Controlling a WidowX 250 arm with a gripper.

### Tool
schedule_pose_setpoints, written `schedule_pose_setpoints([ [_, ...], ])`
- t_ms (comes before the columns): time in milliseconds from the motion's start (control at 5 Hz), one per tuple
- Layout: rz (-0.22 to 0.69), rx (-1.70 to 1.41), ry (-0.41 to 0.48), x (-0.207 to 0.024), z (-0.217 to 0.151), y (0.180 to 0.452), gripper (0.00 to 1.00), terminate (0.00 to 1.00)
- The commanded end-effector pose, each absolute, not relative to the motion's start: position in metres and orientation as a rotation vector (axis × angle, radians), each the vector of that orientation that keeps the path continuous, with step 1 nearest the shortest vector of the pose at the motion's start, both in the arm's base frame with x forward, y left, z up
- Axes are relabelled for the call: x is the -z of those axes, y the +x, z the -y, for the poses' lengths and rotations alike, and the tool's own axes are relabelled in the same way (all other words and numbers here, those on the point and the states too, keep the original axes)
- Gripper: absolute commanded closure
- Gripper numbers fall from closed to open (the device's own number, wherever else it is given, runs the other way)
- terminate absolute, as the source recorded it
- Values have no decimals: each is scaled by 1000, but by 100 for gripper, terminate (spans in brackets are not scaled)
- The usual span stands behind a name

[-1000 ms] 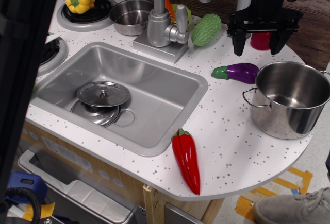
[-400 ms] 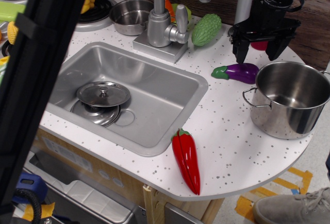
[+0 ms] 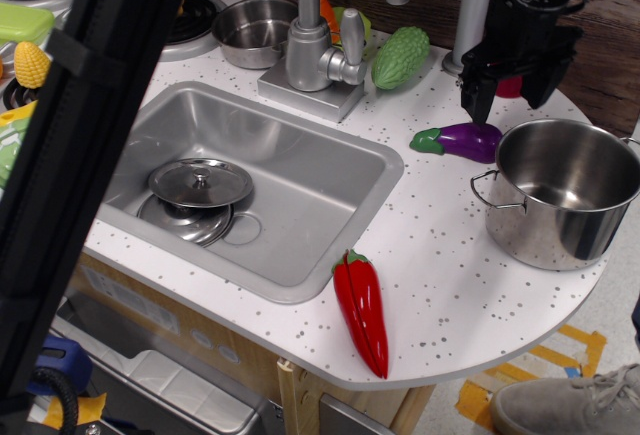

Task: Put eggplant in pot or pan

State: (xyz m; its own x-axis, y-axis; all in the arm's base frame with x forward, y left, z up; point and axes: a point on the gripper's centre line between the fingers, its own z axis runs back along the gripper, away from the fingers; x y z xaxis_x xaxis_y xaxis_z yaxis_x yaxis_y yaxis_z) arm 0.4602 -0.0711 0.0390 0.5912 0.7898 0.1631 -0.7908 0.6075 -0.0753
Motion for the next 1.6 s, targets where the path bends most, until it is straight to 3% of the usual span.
schedule_pose_setpoints([
  [0, 247, -1041, 8, -68, 67, 469, 0, 0],
  [400, 246, -1207, 23, -60, 63, 463, 0, 0],
  [1400, 198, -1327, -59, -26, 55, 453, 0, 0],
])
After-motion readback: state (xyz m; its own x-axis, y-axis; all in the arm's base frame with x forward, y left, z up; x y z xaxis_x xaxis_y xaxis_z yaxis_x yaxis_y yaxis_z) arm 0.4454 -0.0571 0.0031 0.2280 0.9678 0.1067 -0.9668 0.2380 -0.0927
